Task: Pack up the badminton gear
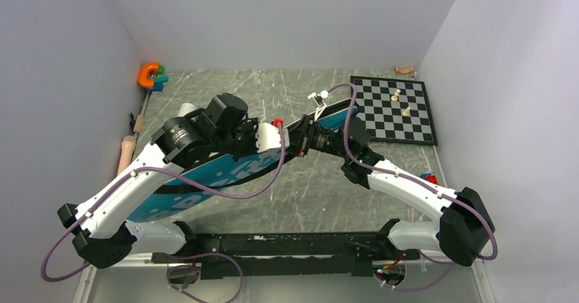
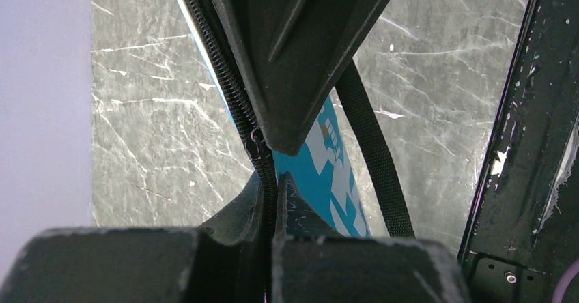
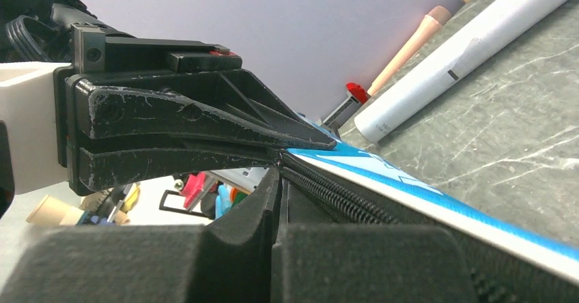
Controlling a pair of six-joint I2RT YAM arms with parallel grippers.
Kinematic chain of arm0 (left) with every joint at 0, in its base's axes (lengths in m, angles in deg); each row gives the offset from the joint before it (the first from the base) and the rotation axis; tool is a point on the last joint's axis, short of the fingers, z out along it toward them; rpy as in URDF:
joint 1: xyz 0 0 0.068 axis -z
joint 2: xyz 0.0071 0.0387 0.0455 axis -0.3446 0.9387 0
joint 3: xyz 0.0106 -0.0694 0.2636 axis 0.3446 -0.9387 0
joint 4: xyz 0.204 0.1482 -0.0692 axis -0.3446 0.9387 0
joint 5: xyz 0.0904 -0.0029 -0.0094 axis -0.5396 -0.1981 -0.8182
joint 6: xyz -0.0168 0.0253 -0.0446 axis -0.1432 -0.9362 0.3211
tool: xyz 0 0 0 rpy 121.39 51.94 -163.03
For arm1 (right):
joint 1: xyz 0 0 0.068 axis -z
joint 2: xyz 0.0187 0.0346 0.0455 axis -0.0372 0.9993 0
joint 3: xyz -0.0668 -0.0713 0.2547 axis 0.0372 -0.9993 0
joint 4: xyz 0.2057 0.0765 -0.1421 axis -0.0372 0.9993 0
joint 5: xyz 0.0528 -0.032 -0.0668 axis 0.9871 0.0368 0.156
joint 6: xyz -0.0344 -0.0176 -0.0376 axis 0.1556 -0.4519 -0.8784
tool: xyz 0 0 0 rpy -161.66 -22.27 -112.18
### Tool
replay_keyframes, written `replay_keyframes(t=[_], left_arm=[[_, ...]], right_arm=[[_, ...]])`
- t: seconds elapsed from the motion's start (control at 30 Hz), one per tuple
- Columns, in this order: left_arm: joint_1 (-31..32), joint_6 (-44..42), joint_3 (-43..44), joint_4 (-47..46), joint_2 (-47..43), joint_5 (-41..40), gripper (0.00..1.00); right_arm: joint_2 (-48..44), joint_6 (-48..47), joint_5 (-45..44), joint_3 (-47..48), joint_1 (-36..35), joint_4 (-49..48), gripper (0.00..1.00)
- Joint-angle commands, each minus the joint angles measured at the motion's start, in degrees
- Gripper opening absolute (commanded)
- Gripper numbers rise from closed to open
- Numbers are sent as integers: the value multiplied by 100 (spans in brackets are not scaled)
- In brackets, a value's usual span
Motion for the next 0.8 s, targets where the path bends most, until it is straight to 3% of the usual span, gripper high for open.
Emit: replay_keyframes(t=[0.0, 0.37, 0.6, 0.77], left_arm=[[176, -208, 234, -401, -74, 366, 0], [177, -373, -51, -311, -340, 267, 0], [181, -510, -289, -295, -509, 120, 0], [214, -619, -529, -437, -591, -213, 0]], right_arm=[[-202, -184, -237, 24, 3, -2, 0], [-1095, -703, -622, 202, 551, 1804, 0], [-1642, -770, -173, 370, 1478, 2719, 0], [-1635, -850, -60, 705, 1585, 3478, 0]])
